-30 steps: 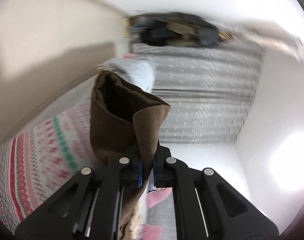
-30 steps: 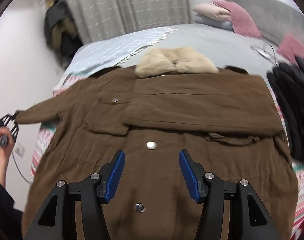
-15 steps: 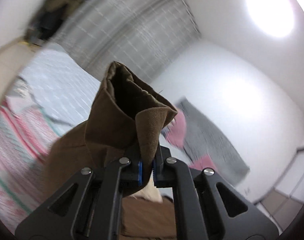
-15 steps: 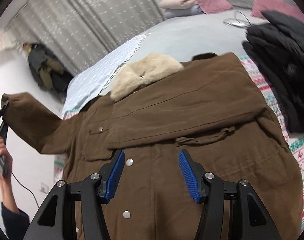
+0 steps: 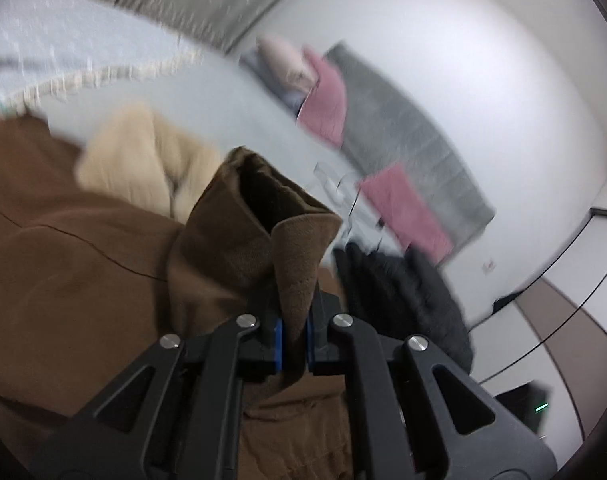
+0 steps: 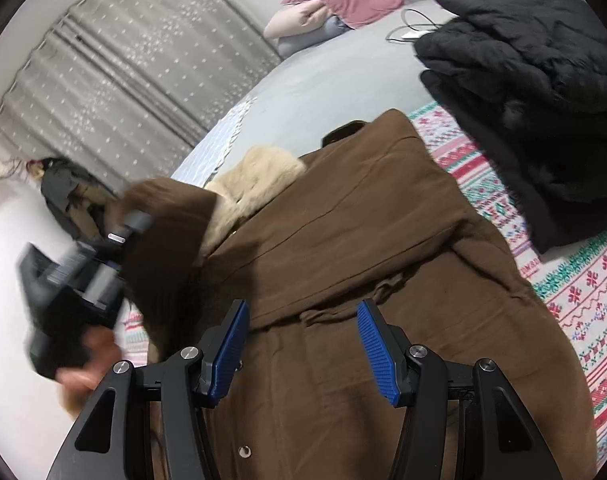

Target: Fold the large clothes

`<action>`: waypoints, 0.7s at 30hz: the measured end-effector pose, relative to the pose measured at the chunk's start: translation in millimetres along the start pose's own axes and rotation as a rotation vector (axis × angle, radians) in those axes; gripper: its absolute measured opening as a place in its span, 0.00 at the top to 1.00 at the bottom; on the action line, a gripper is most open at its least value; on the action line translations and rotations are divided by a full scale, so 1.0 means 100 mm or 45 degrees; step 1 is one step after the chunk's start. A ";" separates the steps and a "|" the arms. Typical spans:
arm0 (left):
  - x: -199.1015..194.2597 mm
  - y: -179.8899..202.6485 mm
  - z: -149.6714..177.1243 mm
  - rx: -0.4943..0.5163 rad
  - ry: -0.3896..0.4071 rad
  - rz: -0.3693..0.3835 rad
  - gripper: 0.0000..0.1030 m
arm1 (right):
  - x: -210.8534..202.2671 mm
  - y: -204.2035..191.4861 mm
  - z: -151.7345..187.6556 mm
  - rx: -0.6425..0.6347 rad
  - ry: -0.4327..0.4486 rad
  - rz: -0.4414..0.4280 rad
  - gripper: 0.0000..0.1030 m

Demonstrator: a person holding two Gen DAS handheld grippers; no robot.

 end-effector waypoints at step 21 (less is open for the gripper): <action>0.83 -0.08 0.79 0.237 -0.352 -0.176 0.42 | 0.01 0.25 -0.07 0.084 -0.023 0.063 0.45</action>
Point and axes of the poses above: each gripper's, at about its wrist camera, not at the fingertips, and x roughly the way its jaws point, y to its right, z to its underside, the point moved 5 cm from there along x, roughly the way its jaws point, and after that the axes turned 11 degrees about y, right-handed, at the moved point
